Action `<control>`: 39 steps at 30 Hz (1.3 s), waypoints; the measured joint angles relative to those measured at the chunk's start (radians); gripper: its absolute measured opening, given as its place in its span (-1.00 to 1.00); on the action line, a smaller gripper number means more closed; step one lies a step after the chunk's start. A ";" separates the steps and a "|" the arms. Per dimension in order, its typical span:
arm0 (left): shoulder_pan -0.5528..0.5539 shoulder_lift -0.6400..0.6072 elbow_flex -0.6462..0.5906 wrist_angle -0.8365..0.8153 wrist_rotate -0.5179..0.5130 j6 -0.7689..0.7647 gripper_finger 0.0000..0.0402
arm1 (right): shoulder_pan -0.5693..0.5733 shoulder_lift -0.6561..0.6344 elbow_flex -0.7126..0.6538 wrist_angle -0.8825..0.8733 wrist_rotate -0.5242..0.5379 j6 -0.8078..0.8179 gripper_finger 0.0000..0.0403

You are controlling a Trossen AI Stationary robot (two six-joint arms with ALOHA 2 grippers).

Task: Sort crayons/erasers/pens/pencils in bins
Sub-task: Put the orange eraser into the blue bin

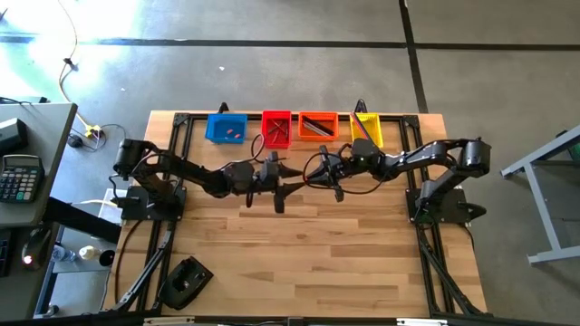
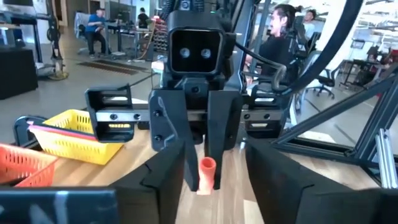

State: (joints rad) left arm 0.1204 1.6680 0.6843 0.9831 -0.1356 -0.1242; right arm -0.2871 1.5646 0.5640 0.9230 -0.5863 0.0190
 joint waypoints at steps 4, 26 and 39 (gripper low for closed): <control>0.001 0.000 0.014 -0.036 0.001 0.006 -0.35 | 0.000 0.000 0.000 0.002 -0.001 0.003 -0.89; 0.002 -0.001 0.016 -0.052 0.054 0.020 -0.68 | 0.047 0.000 0.031 -0.006 -0.002 -0.017 -0.89; 0.012 -0.002 0.017 -0.052 0.055 0.016 -0.99 | 0.047 0.000 0.031 -0.017 0.006 0.008 -0.49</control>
State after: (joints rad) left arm 0.1326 1.6665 0.7010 0.9314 -0.0802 -0.1085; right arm -0.2405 1.5650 0.5949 0.9062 -0.5800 0.0273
